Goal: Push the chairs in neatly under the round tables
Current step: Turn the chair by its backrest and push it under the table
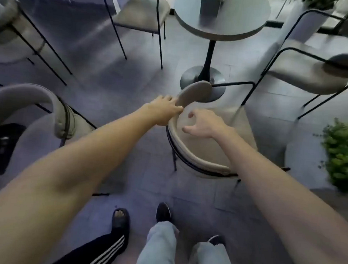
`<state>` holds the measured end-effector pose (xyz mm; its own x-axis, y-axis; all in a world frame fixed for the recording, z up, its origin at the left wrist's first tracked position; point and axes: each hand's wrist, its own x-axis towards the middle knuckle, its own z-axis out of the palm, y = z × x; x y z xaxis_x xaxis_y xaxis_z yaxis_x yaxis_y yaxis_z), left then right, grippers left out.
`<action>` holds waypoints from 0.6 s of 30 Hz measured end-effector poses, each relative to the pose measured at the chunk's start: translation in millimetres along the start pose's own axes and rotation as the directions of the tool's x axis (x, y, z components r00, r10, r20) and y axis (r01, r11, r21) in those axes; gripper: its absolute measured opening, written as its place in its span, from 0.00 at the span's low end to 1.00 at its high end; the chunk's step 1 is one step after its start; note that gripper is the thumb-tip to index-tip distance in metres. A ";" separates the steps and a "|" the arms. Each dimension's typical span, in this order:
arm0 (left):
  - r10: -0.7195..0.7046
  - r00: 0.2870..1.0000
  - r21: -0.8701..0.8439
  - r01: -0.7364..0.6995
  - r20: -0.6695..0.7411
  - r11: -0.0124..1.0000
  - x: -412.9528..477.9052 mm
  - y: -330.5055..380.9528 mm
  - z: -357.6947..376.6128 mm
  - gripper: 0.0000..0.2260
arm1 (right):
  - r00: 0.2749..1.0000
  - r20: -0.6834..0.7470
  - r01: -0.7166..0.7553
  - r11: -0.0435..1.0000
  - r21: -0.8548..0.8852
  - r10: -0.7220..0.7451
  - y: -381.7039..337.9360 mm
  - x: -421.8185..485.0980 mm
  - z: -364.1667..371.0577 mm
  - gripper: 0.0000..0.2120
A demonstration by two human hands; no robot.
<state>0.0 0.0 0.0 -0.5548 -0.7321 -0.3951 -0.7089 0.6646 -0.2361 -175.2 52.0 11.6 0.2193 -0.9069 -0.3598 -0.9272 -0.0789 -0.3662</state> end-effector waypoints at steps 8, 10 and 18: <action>0.154 0.983 0.215 -0.172 0.100 0.961 63.7 -8.1 54.9 0.22 | 0.975 0.162 -0.116 0.973 -0.197 0.149 -2.8 59.7 94.1 0.31; 0.160 0.977 0.244 -0.191 0.139 0.951 80.2 -4.0 67.5 0.21 | 0.970 0.184 -0.116 0.971 -0.209 0.156 5.2 69.3 110.6 0.30; 0.250 0.949 0.286 -0.297 0.190 0.911 113.5 -8.2 98.6 0.18 | 0.963 0.235 -0.119 0.991 -0.068 0.132 22.2 93.3 137.3 0.33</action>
<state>-14.2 -73.9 -130.5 -0.6215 -0.5005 -0.6027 -0.3560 0.8657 -0.3517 -133.6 22.5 -147.9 0.1602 -0.7864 -0.5966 -0.9653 0.0016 -0.2613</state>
